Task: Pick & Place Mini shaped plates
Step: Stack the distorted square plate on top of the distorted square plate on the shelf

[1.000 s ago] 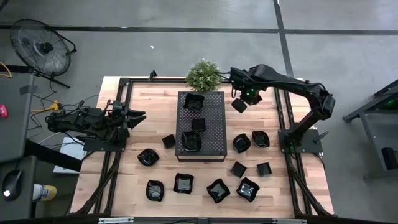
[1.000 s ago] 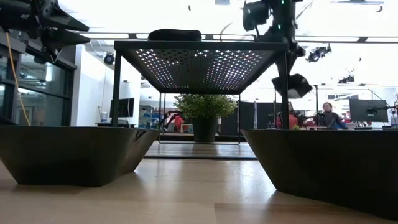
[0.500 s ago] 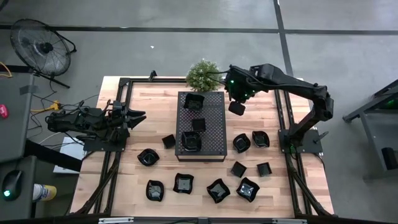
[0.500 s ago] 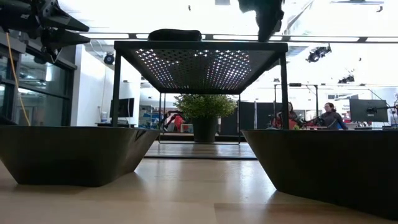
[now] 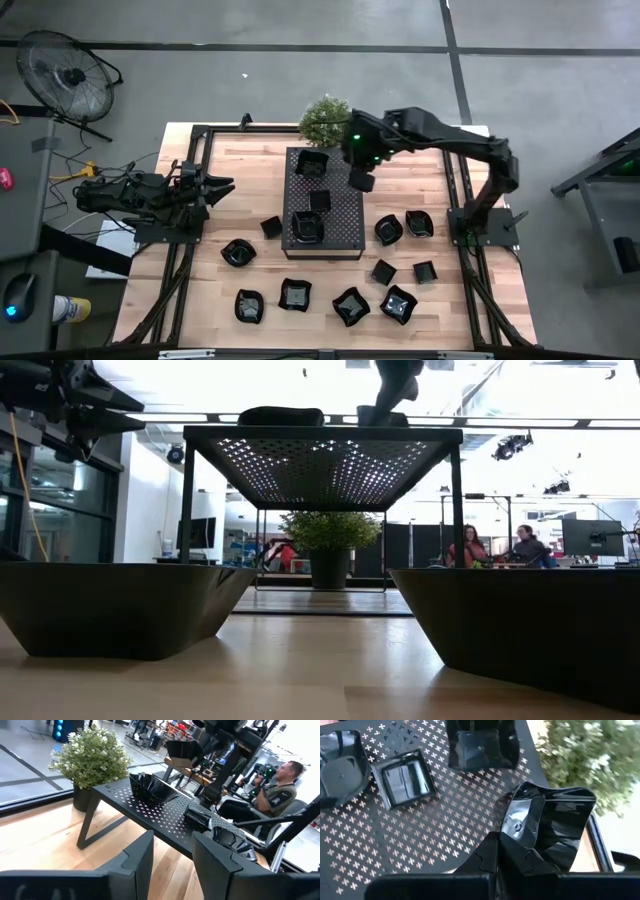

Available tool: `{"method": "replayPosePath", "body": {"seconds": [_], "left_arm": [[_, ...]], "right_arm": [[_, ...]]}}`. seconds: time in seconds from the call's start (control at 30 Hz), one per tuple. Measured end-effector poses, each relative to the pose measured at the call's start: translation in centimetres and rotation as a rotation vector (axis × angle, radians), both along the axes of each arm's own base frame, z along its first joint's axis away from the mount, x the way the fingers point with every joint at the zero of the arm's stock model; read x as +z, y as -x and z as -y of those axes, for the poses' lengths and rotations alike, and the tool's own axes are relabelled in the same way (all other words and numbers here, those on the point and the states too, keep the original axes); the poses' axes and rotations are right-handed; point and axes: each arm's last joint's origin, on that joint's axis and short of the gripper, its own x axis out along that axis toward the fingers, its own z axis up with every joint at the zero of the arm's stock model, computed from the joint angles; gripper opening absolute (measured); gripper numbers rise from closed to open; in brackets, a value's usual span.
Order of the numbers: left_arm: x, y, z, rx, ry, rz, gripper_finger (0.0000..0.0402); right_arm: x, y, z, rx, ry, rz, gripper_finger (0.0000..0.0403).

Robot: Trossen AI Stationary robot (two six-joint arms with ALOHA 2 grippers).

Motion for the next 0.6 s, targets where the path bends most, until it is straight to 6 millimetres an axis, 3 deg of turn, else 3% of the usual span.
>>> {"method": "replayPosePath", "body": {"seconds": [0.4,0.6], "left_arm": [[0.0,0.0,0.0,0.002,0.0,0.0,0.0131],[0.0,0.0,0.0,0.004,0.0,0.0,0.0131]], "right_arm": [[0.4,-5.5,0.8,0.04,0.004,-0.006,0.0],[-0.9,-7.1,0.9,0.071,-0.033,0.039,0.0]]}}
